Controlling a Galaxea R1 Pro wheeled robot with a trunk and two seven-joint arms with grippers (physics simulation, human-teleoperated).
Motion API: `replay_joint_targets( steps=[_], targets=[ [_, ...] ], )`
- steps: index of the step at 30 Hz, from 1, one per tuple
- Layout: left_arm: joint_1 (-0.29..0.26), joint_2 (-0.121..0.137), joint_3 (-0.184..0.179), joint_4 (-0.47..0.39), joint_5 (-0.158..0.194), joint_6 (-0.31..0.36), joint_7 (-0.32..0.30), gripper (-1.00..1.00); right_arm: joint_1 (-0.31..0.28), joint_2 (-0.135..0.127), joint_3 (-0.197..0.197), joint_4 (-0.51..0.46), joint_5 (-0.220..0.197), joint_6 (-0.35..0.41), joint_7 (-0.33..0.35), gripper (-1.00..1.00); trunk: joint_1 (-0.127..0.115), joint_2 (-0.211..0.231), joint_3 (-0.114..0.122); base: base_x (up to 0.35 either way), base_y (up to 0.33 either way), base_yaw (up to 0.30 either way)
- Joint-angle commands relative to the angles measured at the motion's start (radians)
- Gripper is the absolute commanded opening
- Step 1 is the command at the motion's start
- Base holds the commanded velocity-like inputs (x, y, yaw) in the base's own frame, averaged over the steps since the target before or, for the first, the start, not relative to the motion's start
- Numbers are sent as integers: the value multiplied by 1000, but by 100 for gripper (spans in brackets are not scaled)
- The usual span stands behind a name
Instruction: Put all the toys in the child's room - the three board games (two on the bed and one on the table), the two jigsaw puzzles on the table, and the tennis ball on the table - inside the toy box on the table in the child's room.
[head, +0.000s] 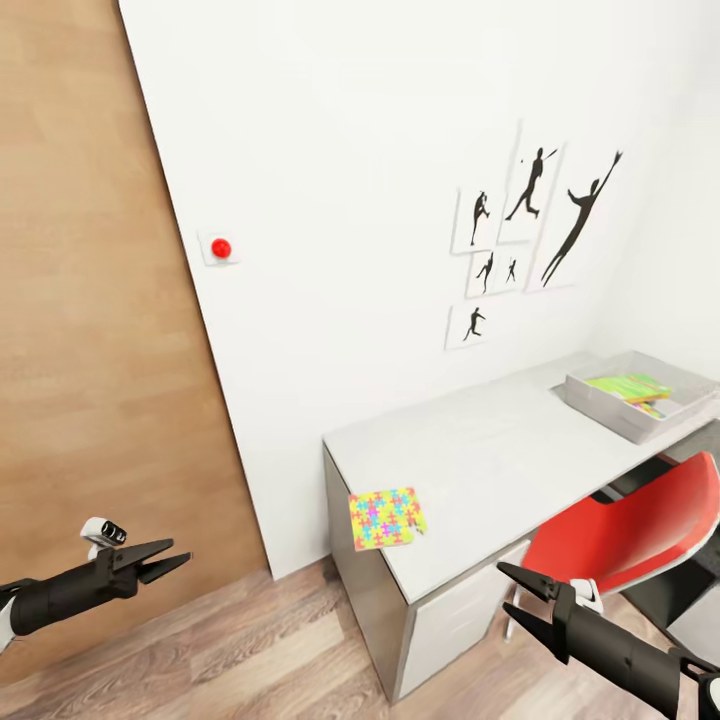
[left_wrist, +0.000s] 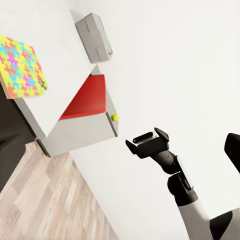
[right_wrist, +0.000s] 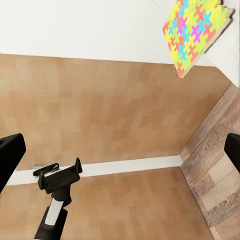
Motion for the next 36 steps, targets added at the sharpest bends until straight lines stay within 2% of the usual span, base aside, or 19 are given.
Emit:
replay_joint_targets(
  steps=[1, 10, 22, 36],
  targets=[
    [-1, 0, -1, 0, 2, 11, -2, 100, 0, 0, -1, 0, 11, 3, 10, 100, 1, -2, -1, 192, 0, -247],
    [-1, 1, -1, 0, 2, 11, -4, 100, 0, 0, 0, 0, 11, 3, 10, 100, 1, -2, 5, 240, -8, -253],
    [-1, 3, 0, 1, 2, 11, -7, 100, 0, 0, 1, 0, 11, 3, 10, 100, 1, -2, 15, 46, -1, -241],
    [-1, 2, 31, 1, 2, 11, -8, 100, 0, 0, 1, 0, 11, 3, 10, 100, 1, -2, 29, 162, 78, -43]
  ],
)
